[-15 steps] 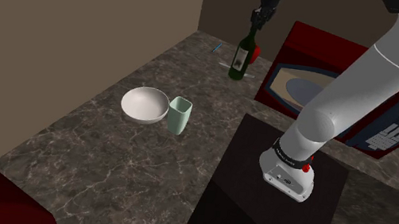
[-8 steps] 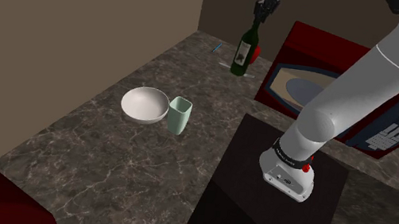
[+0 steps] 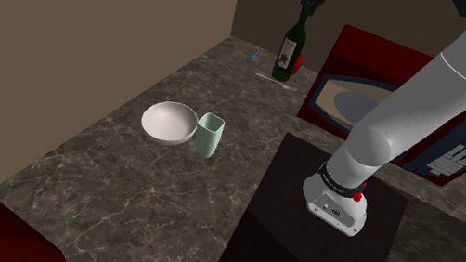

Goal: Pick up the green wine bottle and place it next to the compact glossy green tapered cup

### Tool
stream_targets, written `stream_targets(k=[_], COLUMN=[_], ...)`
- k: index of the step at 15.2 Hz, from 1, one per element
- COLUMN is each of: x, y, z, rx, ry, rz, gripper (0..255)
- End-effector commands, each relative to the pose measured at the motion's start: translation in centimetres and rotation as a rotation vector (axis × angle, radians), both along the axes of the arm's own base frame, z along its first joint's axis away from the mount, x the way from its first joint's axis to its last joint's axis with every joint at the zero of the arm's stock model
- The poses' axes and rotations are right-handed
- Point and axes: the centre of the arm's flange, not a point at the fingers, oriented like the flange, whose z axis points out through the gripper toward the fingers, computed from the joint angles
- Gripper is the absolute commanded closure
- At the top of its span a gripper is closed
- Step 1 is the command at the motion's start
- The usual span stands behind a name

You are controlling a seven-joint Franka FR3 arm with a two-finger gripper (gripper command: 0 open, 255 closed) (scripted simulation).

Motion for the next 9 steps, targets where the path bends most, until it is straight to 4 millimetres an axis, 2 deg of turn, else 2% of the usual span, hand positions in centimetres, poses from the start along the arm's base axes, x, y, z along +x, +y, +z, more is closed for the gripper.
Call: stream_targets(k=[1,9], x=[0.0,0.0], y=[0.0,0.0], z=[1.1,5.3], rx=[0.0,0.0], ry=[0.0,0.0], rz=[0.0,0.0], gripper=[255,255])
